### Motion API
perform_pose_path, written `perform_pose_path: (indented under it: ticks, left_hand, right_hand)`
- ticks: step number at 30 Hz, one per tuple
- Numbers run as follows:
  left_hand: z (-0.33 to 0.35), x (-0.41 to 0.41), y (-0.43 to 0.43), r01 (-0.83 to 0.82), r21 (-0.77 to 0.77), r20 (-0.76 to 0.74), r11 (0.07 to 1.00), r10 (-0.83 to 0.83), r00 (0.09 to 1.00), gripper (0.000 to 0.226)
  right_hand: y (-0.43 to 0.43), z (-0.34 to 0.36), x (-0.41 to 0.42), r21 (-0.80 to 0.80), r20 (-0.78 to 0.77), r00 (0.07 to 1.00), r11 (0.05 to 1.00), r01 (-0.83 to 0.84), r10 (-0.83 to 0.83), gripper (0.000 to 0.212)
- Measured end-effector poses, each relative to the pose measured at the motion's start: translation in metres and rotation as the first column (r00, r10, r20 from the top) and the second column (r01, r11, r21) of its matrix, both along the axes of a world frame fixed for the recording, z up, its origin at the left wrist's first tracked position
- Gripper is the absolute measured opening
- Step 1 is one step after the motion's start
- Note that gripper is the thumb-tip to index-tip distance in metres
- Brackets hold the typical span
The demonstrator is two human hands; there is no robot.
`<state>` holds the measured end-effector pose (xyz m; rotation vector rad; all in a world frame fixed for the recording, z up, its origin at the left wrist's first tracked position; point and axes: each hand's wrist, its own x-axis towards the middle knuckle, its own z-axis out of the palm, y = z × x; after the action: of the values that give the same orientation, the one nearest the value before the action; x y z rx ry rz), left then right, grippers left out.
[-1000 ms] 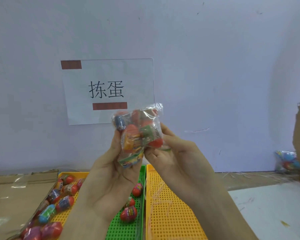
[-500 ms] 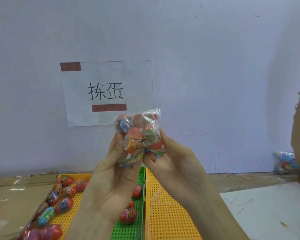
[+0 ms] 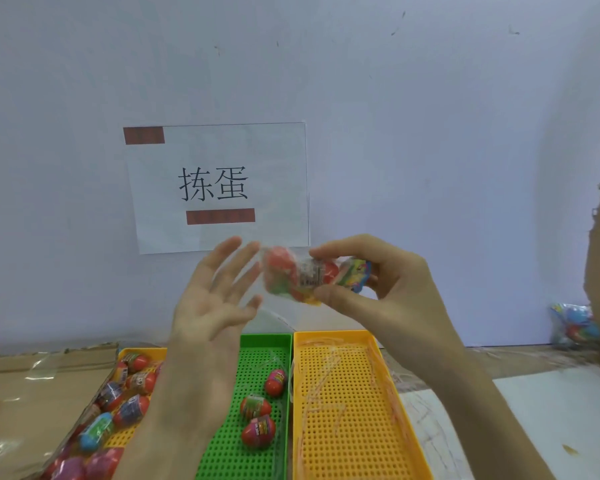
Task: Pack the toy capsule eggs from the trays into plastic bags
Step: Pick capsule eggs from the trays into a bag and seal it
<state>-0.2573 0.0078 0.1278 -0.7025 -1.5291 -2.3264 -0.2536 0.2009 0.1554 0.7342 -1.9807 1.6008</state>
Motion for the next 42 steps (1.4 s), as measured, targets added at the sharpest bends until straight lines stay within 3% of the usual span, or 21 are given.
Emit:
perform_pose_path:
  ticks: [2, 5, 10, 14, 17, 23, 29, 31, 35, 39, 42]
  left_hand:
    - [0.003, 0.0, -0.008, 0.011, -0.112, -0.084, 0.994, -0.02, 0.996, 0.055]
    - [0.01, 0.002, -0.01, -0.086, -0.219, -0.09, 0.972, 0.067, 0.994, 0.046]
    - [0.014, 0.009, 0.0, -0.183, -0.074, -0.068, 0.98, 0.178, 0.982, 0.047]
    - [0.015, 0.014, 0.011, -0.288, -0.008, -0.12, 0.958, 0.285, 0.951, 0.017]
    - [0.017, 0.018, 0.018, -0.326, 0.078, -0.14, 0.942, 0.334, 0.932, 0.01]
    - [0.019, 0.025, 0.026, -0.296, 0.206, -0.102, 0.933, 0.322, 0.941, 0.005]
    - [0.021, 0.03, 0.035, -0.269, 0.291, 0.022, 0.918, 0.274, 0.961, 0.009]
    - [0.021, 0.03, 0.037, -0.268, 0.304, 0.067, 0.914, 0.259, 0.963, 0.01]
    - [0.022, 0.029, 0.034, -0.305, 0.248, 0.06, 0.919, 0.299, 0.952, 0.011]
    - [0.023, 0.03, 0.035, -0.283, 0.149, -0.009, 0.948, 0.287, 0.958, 0.009]
    - [0.022, 0.033, 0.038, -0.236, 0.133, -0.026, 0.963, 0.241, 0.97, 0.009]
  right_hand:
    - [0.005, 0.007, 0.006, 0.064, -0.014, 0.999, 0.997, -0.043, 0.044, 0.031]
    - [0.009, 0.011, 0.01, 0.033, 0.012, 0.994, 0.993, -0.11, 0.109, 0.031]
    - [0.003, 0.009, 0.008, -0.095, 0.085, 0.977, 0.977, -0.188, 0.196, 0.023]
    - [-0.006, 0.005, 0.003, -0.245, 0.096, 0.975, 0.955, -0.17, 0.198, 0.023]
    - [-0.008, 0.005, 0.003, -0.28, 0.107, 0.976, 0.948, -0.152, 0.188, 0.023]
    - [-0.011, 0.005, 0.006, -0.254, 0.076, 0.973, 0.948, -0.192, 0.217, 0.009]
    - [-0.021, 0.001, 0.008, -0.338, -0.108, 0.989, 0.932, -0.133, 0.102, 0.01]
    - [-0.024, -0.003, 0.006, -0.35, -0.103, 0.991, 0.929, -0.12, 0.089, 0.007]
    - [-0.011, 0.002, 0.003, -0.222, 0.005, 0.979, 0.955, -0.197, 0.203, 0.013]
    - [0.002, 0.009, 0.009, -0.015, 0.0, 0.991, 0.991, -0.134, 0.134, 0.016]
    - [0.002, 0.011, 0.01, -0.036, -0.025, 0.996, 0.996, -0.086, 0.085, 0.01]
